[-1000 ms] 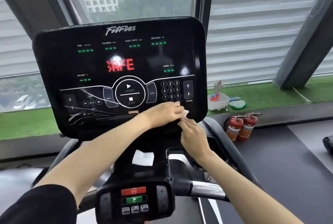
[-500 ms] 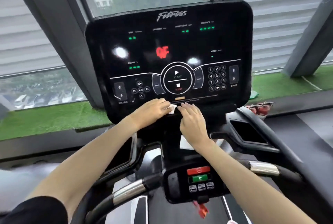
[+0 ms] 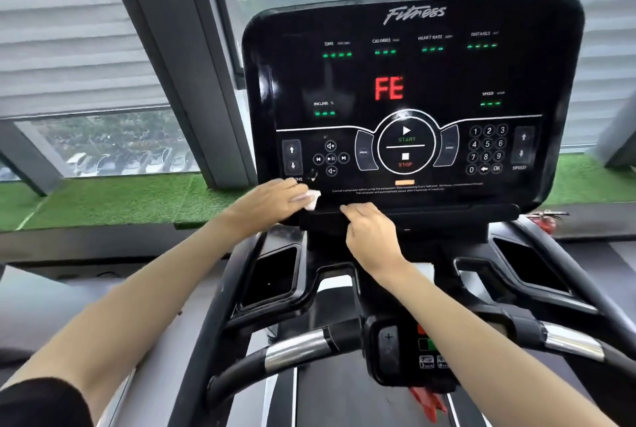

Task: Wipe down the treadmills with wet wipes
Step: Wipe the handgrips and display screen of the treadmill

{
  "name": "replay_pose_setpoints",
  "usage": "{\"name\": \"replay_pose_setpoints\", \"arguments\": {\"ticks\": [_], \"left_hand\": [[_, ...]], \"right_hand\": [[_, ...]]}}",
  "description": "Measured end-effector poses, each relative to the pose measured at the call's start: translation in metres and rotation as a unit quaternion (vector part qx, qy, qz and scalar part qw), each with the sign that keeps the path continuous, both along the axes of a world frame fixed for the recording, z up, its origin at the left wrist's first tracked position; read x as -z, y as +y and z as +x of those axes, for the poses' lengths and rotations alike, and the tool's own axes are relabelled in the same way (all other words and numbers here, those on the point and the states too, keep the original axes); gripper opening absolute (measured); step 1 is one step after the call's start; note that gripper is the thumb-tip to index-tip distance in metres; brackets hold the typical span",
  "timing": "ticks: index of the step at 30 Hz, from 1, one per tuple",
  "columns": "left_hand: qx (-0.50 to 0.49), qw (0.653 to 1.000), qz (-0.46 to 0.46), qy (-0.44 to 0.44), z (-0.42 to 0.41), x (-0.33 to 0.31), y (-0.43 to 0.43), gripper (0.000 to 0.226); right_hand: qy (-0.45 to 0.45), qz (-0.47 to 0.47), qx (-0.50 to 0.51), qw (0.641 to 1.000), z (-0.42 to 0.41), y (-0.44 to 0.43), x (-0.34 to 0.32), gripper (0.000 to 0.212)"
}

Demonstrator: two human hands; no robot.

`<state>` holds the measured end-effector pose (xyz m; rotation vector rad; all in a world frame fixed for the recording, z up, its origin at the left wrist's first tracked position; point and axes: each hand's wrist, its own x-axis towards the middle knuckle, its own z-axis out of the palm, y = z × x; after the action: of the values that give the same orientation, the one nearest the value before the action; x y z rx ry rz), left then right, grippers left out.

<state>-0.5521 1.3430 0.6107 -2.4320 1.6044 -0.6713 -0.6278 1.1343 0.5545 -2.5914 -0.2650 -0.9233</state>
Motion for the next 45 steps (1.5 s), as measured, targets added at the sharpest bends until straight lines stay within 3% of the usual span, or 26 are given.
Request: {"name": "replay_pose_setpoints", "arguments": {"ticks": [3,5,8,10,12,14,15,16,18,20,22,24,25,27,29,31,34,35,39,40,42,45], "left_hand": [[-0.104,0.982,-0.16,0.007,0.015,-0.012,0.004,0.042],[-0.125,0.973,-0.195,0.002,0.016,-0.003,-0.003,0.036],[0.034,0.997,0.051,-0.045,0.008,0.009,-0.007,0.032],[0.062,0.991,0.107,-0.058,0.014,-0.004,0.001,0.042],[-0.002,0.997,0.002,-0.077,0.026,-0.012,0.004,0.039],[-0.083,0.982,-0.167,-0.036,0.026,-0.009,0.0,0.035],[-0.087,0.976,-0.197,-0.026,0.023,-0.003,-0.005,0.035],[-0.065,0.985,-0.159,-0.021,0.019,0.003,-0.011,0.035],[0.024,0.998,0.021,-0.047,0.009,0.011,-0.012,0.034],[0.033,0.995,0.058,-0.08,0.015,-0.001,-0.005,0.035],[-0.048,0.994,-0.068,-0.07,0.026,-0.009,0.0,0.031],[-0.12,0.972,-0.199,-0.024,0.027,-0.009,-0.003,0.039],[-0.112,0.975,-0.19,-0.023,0.023,-0.004,-0.008,0.038],[-0.016,0.998,-0.04,-0.048,0.015,0.01,-0.013,0.026],[0.06,0.992,0.094,-0.058,0.014,0.005,-0.007,0.035],[0.045,0.993,0.074,-0.086,0.026,-0.008,-0.001,0.04],[-0.062,0.987,-0.148,-0.031,0.028,-0.016,0.001,0.033],[-0.068,0.983,-0.168,-0.02,0.024,-0.011,-0.002,0.036],[0.056,0.995,0.065,-0.052,0.009,0.004,0.0,0.028],[0.059,0.993,0.081,-0.063,0.014,-0.002,0.004,0.029],[0.003,0.997,0.008,-0.074,0.026,-0.013,0.008,0.035],[-0.095,0.969,-0.226,0.008,0.023,-0.011,-0.003,0.04]], "right_hand": [[-0.007,-0.017,0.009,1.0,-0.002,0.002,0.004,0.042],[-0.006,-0.023,0.016,1.0,-0.002,0.002,0.004,0.043],[-0.004,-0.034,0.024,0.999,0.001,0.002,0.002,0.038],[-0.006,-0.047,0.031,0.998,0.001,0.002,0.001,0.037],[-0.004,-0.057,0.039,0.998,-0.001,0.003,0.0,0.035],[0.004,-0.067,0.043,0.997,-0.003,0.004,0.0,0.035],[0.01,-0.07,0.044,0.997,-0.003,0.005,0.0,0.036],[0.017,-0.072,0.047,0.996,-0.003,0.005,-0.001,0.037],[0.027,-0.077,0.054,0.995,-0.003,0.006,-0.002,0.037],[0.033,-0.083,0.058,0.994,-0.002,0.008,-0.003,0.037],[0.032,-0.089,0.059,0.994,-0.003,0.009,-0.003,0.04],[0.028,-0.1,0.059,0.993,-0.004,0.011,-0.002,0.052],[0.029,-0.107,0.06,0.992,-0.004,0.011,-0.002,0.059],[0.032,-0.117,0.067,0.99,-0.003,0.012,-0.004,0.064],[0.04,-0.122,0.073,0.989,-0.002,0.012,-0.004,0.061],[0.051,-0.127,0.074,0.988,-0.003,0.012,-0.004,0.059],[0.058,-0.127,0.071,0.988,-0.004,0.012,-0.005,0.058],[0.058,-0.126,0.07,0.988,-0.004,0.012,-0.005,0.058],[0.055,-0.13,0.064,0.988,-0.003,0.01,-0.005,0.057],[0.055,-0.13,0.063,0.988,-0.003,0.01,-0.005,0.057],[0.057,-0.131,0.062,0.988,-0.003,0.01,-0.005,0.058],[0.06,-0.132,0.062,0.988,-0.004,0.011,-0.006,0.057]]}}
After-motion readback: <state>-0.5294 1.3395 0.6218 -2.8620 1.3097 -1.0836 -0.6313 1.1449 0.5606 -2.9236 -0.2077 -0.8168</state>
